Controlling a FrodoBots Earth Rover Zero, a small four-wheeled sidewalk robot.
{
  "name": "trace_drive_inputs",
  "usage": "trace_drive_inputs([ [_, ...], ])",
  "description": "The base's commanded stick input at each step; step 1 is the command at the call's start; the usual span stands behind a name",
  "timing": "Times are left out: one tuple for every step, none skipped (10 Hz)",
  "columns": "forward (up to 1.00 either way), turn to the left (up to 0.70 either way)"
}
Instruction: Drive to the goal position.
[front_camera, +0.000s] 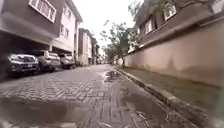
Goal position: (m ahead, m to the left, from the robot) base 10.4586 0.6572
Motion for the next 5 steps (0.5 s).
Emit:
trace_drive_inputs([
  [0.5,0.0],
  [0.5,0.0],
  [0.5,-0.44],
  [0.5,-0.48],
  [0.5,-0.14],
])
